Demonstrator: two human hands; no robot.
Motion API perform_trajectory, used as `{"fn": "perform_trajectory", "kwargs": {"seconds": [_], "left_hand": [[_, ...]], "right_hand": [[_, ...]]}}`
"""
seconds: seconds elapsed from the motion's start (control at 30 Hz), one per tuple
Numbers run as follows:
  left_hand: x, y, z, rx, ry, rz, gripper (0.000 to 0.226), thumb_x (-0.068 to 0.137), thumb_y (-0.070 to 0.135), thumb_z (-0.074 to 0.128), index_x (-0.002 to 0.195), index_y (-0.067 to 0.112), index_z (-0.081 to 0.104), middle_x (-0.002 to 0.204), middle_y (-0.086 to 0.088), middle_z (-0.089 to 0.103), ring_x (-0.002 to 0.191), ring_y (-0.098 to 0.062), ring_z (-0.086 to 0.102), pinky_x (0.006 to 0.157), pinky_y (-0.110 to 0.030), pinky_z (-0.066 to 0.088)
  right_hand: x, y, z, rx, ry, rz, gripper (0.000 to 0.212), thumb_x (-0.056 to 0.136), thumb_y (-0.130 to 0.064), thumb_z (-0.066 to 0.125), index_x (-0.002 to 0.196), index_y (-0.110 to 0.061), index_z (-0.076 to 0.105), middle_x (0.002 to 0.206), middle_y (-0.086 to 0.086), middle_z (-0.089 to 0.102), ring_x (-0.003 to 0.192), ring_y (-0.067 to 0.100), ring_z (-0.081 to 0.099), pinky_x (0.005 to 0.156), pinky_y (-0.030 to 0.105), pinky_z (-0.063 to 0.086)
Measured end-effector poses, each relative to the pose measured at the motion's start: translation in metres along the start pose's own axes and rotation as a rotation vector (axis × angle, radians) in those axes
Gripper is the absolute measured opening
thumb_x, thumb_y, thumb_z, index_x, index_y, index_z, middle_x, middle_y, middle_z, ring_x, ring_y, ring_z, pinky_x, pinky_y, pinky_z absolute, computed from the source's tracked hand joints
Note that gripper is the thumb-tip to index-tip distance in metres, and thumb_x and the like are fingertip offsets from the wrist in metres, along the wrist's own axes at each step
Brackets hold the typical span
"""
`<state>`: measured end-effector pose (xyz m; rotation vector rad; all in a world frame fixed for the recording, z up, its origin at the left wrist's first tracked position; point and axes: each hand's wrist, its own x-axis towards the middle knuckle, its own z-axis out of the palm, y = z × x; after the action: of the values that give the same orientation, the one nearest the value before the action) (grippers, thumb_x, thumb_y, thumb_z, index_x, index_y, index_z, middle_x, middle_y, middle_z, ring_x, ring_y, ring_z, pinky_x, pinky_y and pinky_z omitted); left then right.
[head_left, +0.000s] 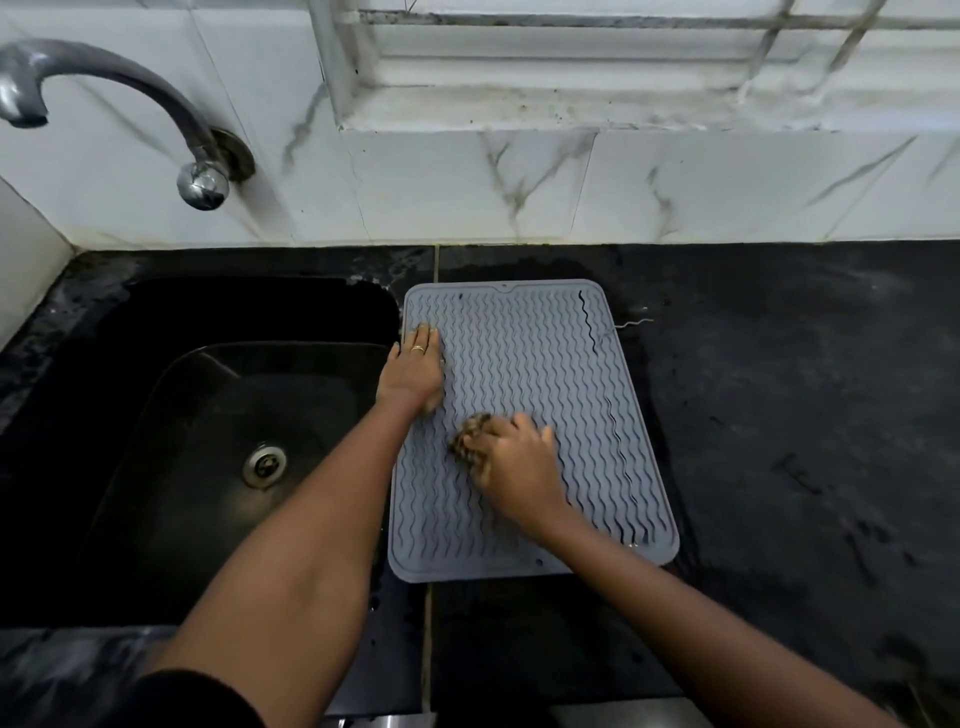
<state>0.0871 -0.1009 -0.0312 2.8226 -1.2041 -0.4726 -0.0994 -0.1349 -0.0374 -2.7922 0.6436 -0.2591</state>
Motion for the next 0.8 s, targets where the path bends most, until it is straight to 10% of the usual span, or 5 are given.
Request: {"fn": "perform_trajectory", "kwargs": {"seconds": [0.17, 0.4, 0.6, 0.8], "left_hand": [[-0.015, 0.005, 0.005, -0.022, 0.005, 0.0, 0.056, 0.104, 0.023, 0.022, 0.152, 0.005, 0.0, 0.162, -0.012, -0.002, 0.15, -0.025, -0.002, 0.122, -0.039, 0.004], [-0.031, 0.007, 0.019, -0.028, 0.04, 0.016, 0.055, 0.104, 0.029, 0.018, 0.153, 0.007, 0.002, 0.162, -0.012, 0.0, 0.15, -0.026, -0.001, 0.122, -0.036, 0.002], [-0.038, 0.003, 0.019, 0.008, -0.02, 0.059, 0.056, 0.104, 0.026, 0.018, 0.153, 0.007, -0.002, 0.162, -0.013, -0.004, 0.15, -0.028, -0.005, 0.122, -0.038, 0.002], [-0.053, 0.003, 0.021, 0.04, -0.006, 0.068, 0.056, 0.105, 0.025, 0.021, 0.153, 0.006, -0.001, 0.162, -0.012, -0.003, 0.15, -0.028, -0.002, 0.122, -0.038, 0.004]], "right_hand": [[0.032, 0.009, -0.024, 0.378, -0.043, 0.067, 0.017, 0.088, -0.02, 0.057, 0.094, -0.022, 0.073, 0.093, -0.003, 0.072, 0.079, 0.015, 0.064, 0.076, 0.039, 0.055], [0.081, 0.011, -0.004, -0.028, -0.199, 0.031, 0.043, 0.094, -0.027, 0.049, 0.137, -0.03, 0.046, 0.146, 0.002, 0.039, 0.13, 0.032, 0.031, 0.107, 0.054, 0.026], [0.006, -0.002, 0.009, 0.031, 0.194, -0.037, 0.021, 0.079, -0.013, 0.066, 0.097, -0.02, 0.074, 0.097, 0.002, 0.07, 0.086, 0.026, 0.055, 0.077, 0.039, 0.039], [0.017, -0.001, -0.017, 0.406, 0.07, 0.09, 0.024, 0.082, -0.009, 0.049, 0.066, -0.014, 0.067, 0.065, 0.006, 0.067, 0.051, 0.013, 0.044, 0.055, 0.022, 0.041]]}}
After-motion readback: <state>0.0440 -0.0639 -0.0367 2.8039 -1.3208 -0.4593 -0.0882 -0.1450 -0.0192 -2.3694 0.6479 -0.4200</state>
